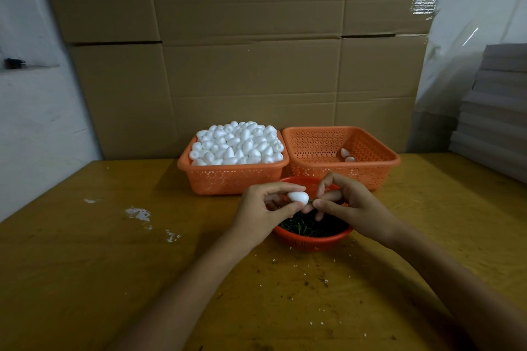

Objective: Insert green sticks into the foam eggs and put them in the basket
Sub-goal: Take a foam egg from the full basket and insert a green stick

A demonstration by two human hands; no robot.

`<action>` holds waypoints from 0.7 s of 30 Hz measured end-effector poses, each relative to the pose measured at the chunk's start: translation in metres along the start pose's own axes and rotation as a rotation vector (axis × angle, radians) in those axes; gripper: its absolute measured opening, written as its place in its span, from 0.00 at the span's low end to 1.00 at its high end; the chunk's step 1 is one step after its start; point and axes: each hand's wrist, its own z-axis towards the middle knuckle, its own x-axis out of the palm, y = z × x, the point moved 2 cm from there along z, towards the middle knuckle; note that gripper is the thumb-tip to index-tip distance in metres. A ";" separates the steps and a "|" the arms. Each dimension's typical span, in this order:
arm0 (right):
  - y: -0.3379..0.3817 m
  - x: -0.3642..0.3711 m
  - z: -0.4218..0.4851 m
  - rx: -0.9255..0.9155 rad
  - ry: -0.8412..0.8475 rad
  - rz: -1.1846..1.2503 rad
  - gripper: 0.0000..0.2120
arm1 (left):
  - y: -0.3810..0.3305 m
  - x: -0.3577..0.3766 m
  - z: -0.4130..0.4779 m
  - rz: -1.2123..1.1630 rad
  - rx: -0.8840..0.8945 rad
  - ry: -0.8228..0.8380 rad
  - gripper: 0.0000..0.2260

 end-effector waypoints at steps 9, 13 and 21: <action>-0.002 0.000 -0.001 -0.001 0.032 -0.049 0.07 | -0.002 0.001 -0.001 0.019 -0.009 -0.002 0.15; -0.004 0.003 -0.002 -0.008 0.060 -0.098 0.09 | -0.002 0.002 -0.001 0.024 -0.009 -0.020 0.18; -0.005 0.004 -0.003 -0.030 0.071 -0.174 0.12 | -0.005 0.003 -0.002 0.022 0.033 0.009 0.13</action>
